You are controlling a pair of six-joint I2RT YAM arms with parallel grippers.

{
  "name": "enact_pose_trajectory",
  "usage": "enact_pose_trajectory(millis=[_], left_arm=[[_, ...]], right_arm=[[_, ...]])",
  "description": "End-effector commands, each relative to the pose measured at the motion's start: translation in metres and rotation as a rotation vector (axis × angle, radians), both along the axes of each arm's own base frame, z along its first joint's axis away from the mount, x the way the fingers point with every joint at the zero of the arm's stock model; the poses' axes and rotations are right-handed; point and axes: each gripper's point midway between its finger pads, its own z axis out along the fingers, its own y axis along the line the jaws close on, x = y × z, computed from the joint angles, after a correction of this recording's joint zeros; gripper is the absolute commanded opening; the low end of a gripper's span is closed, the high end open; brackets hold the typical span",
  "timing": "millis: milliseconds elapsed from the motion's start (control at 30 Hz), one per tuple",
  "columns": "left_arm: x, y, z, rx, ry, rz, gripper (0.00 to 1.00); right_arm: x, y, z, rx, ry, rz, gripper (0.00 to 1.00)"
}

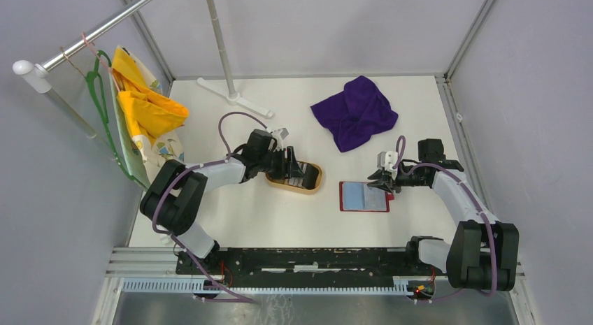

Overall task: Put the credit cards into the card holder
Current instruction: Pick up the credit card from the storage box.

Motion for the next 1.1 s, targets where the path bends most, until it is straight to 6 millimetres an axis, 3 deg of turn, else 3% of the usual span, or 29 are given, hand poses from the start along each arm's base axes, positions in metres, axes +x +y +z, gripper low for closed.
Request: enact_pose_trajectory(millis=[0, 567, 1067], left_arm=[[0.005, -0.009, 0.032, -0.121, -0.037, -0.005, 0.63], [0.01, 0.015, 0.033, -0.083, -0.051, 0.05, 0.54], [0.018, 0.036, 0.015, 0.036, -0.059, 0.124, 0.26]], right_arm=[[-0.001, 0.006, 0.011, 0.036, -0.045, 0.027, 0.3], [-0.002, 0.006, 0.011, 0.037, -0.045, 0.028, 0.29], [-0.002, 0.006, 0.01, 0.037, -0.042, 0.027, 0.29]])
